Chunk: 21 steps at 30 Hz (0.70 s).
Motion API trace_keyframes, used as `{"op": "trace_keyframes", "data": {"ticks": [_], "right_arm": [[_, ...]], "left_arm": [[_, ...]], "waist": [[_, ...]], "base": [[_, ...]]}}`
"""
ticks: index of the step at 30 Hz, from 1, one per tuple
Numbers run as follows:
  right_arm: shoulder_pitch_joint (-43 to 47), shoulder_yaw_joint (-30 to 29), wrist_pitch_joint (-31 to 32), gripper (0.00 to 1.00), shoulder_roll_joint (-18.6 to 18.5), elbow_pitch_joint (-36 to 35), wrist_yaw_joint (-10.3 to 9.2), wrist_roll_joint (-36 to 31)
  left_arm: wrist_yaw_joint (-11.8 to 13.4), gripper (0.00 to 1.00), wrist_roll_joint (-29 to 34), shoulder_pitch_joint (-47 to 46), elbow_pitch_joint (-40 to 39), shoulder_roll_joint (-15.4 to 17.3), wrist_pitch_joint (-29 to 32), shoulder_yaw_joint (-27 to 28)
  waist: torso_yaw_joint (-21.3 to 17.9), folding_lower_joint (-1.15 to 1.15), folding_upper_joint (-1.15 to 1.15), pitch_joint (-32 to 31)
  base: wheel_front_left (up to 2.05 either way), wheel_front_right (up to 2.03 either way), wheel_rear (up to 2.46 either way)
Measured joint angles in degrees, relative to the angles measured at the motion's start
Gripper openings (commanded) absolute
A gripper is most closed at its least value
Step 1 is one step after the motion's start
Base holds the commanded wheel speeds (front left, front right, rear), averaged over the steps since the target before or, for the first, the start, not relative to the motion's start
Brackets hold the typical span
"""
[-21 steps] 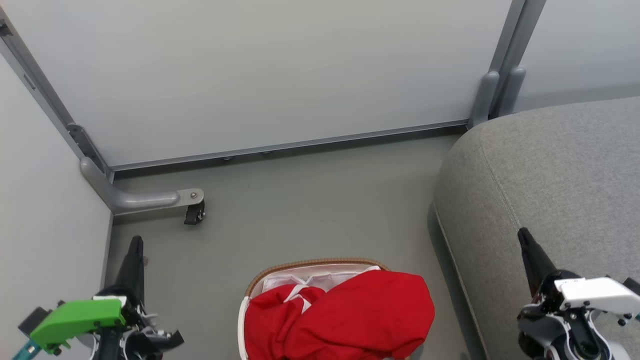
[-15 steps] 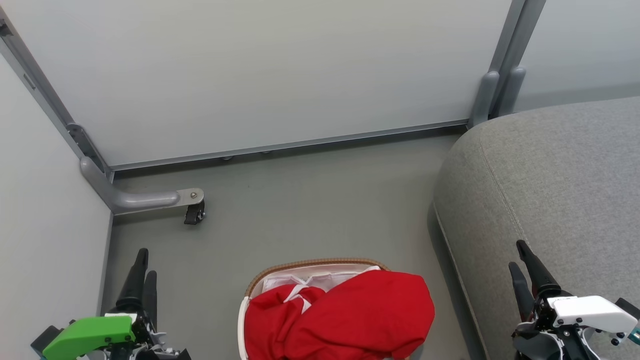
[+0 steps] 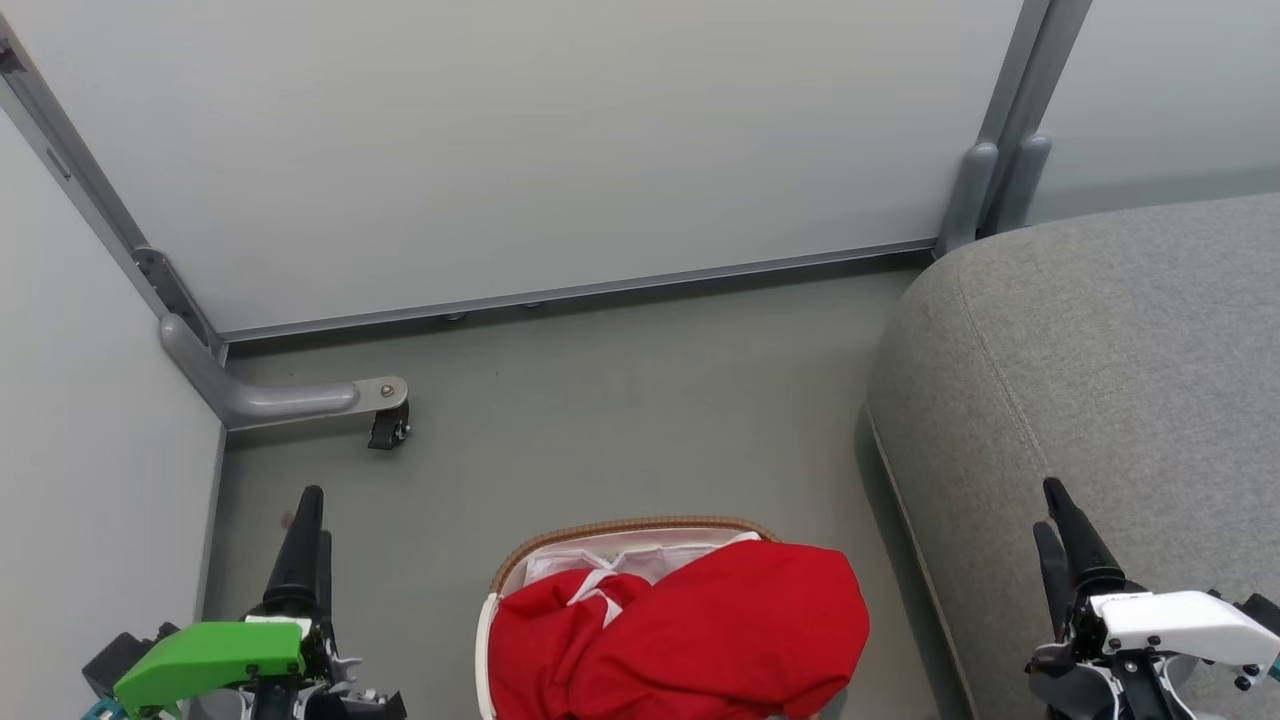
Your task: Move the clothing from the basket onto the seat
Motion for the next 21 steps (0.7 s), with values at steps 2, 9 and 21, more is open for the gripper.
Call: {"op": "trace_keyframes", "data": {"ticks": [2,9,21], "right_arm": [[0.01,-0.10,-0.46,1.00,-0.02,-0.34,0.00,-1.26],[0.04,-0.80,-2.27,1.00,-0.12,-1.82,0.00,-7.28],[0.27,-0.08,-4.85,1.00,-0.31,-6.35,0.01,-26.58]], "left_arm": [[0.00,1.00,1.60,0.00,-0.34,0.00,-0.49,-0.26],[0.00,1.00,8.53,-0.01,-1.98,0.02,-2.21,-1.33],[0.00,1.00,22.63,-0.01,-4.37,0.07,-4.80,-2.15]], "waist": [[0.00,0.00,0.00,0.00],[0.00,0.00,0.00,0.04],[0.04,0.00,0.00,0.21]], "base": [[0.00,0.00,0.00],[0.00,0.00,0.00],[0.00,0.00,0.00]]}}
